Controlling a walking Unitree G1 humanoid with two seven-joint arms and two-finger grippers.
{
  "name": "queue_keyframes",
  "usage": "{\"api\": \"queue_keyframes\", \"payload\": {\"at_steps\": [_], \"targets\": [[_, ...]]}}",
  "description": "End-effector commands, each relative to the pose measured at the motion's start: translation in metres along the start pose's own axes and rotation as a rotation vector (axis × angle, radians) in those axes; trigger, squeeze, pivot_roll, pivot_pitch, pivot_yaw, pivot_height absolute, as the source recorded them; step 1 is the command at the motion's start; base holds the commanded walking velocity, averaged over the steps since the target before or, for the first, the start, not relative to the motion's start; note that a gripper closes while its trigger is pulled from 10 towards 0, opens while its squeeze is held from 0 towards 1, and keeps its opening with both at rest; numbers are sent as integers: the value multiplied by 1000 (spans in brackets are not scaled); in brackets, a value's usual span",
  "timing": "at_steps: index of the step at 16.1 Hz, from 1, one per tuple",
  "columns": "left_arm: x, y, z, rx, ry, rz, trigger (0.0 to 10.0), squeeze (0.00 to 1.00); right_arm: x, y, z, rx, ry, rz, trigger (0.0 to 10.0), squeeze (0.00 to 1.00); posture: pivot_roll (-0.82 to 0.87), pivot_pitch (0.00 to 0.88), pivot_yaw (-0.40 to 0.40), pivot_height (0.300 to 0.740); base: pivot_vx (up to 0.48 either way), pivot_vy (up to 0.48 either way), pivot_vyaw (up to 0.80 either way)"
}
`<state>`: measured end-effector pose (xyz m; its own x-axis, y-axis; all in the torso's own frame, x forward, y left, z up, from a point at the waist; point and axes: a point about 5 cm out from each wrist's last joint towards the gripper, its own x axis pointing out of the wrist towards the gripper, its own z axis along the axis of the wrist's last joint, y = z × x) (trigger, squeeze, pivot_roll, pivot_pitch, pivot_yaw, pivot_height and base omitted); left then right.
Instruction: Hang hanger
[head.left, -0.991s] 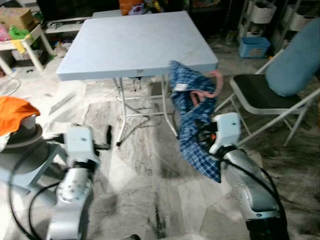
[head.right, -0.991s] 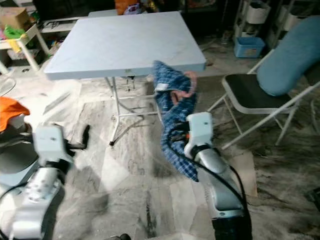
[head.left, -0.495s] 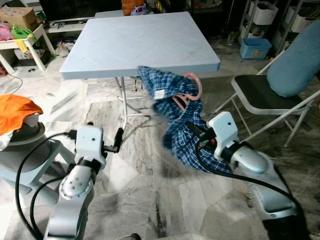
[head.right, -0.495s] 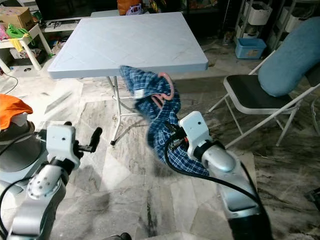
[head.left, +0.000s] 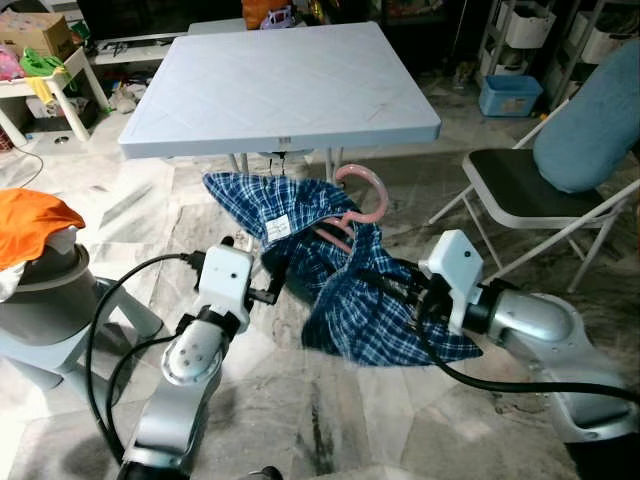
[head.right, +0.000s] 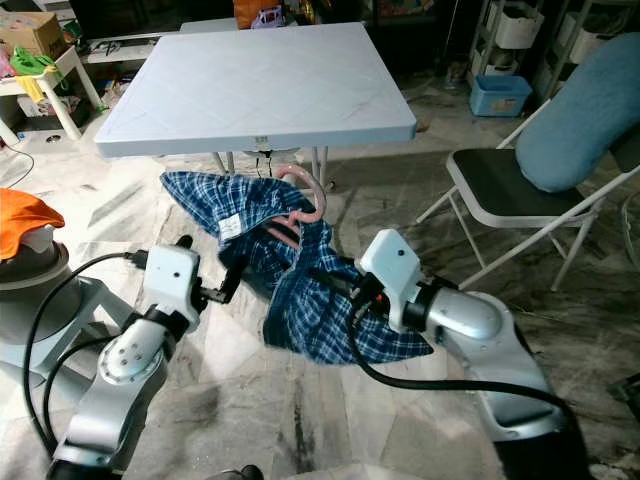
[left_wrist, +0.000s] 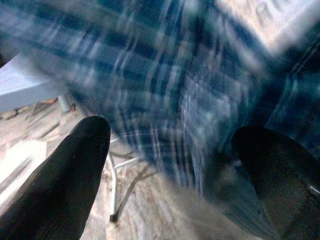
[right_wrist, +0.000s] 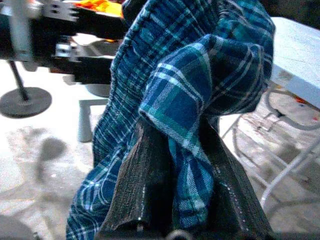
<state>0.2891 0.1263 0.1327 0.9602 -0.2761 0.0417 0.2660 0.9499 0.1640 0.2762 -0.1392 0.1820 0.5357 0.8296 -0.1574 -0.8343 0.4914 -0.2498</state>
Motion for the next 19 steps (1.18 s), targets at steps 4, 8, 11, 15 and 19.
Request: {"api": "queue_keyframes", "payload": {"at_steps": [4, 8, 11, 15, 19], "targets": [[7, -2, 2, 11, -29, -24, 0, 0, -3, 7, 14, -25, -18, 118, 10000, 0, -86, 101, 68, 740, 0, 0, 0], [10, -1, -1, 10, -35, -24, 0, 0, -6, 12, 15, -12, -5, 164, 10000, 0, -89, 100, 72, 740, 0, 0, 0], [11, -8, 2, -2, -62, -49, 0, 0, -5, 12, 14, -12, -1, 161, 10000, 0, -92, 99, 72, 740, 0, 0, 0], [11, -23, 8, -2, -98, -106, 0, 0, 6, 9, 10, -35, 15, 109, 10000, 0, -89, 95, 66, 740, 0, 0, 0], [10, -30, 10, -13, -111, -117, 0, 0, 18, 16, 9, -54, 15, 98, 10000, 0, -89, 95, 66, 740, 0, 0, 0]]}}
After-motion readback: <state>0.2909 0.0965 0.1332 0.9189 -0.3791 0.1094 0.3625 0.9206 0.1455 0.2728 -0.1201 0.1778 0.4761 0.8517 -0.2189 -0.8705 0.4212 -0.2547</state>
